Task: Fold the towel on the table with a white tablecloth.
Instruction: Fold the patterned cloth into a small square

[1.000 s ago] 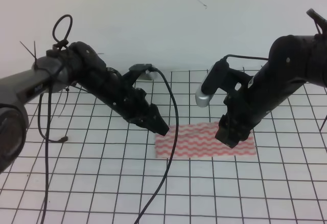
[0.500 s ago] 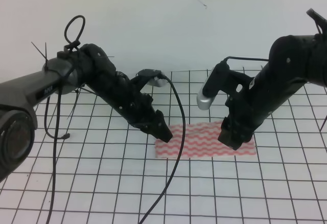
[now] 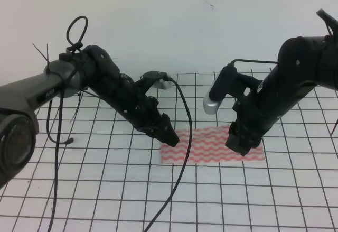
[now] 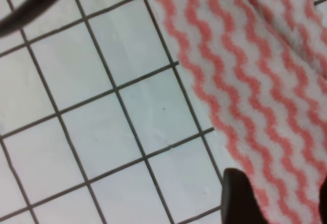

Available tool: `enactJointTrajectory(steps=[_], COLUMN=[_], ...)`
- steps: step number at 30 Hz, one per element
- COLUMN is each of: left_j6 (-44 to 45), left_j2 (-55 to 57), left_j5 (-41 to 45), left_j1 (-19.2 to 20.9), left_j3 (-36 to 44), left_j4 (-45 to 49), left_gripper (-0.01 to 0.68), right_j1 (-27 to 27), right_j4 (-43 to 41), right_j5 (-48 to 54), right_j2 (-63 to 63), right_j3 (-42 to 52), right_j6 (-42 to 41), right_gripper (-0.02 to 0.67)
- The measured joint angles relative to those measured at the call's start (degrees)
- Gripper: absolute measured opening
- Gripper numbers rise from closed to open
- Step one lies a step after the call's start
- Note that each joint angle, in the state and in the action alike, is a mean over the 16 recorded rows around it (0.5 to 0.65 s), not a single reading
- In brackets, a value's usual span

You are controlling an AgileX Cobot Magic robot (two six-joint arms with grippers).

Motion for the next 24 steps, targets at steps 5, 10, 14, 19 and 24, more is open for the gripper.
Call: enactJointTrajectory(steps=[5,10,14,19,24], left_j6=[0.0,-0.1,-0.1,-0.4,-1.6], left_j2=[1.0,1.9,2.7,3.1,3.2], left_j5=[0.0,0.5,1.7,3.0,4.2], left_j1=[0.0,0.0,0.0,0.0,-0.1], left_j3=[-0.1,-0.4,-1.4,-4.0,-7.1], left_j4=[-0.6,-1.4,-1.7,-1.7,-1.1], left_gripper=[0.29,0.283,0.252,0.184,0.105], right_j1=[0.0,0.0,0.0,0.0,0.0], right_j4=[-0.1,-0.3,-0.4,-0.6,-0.7], right_j5=[0.0,0.0,0.0,0.0,0.0], right_j2=[0.0,0.0,0.0,0.0,0.0], right_j3=[0.0,0.0,0.0,0.0,0.0], right_j6=[0.0,-0.1,-0.1,-0.1,-0.1], right_gripper=[0.329,0.329,0.329,0.329,0.329])
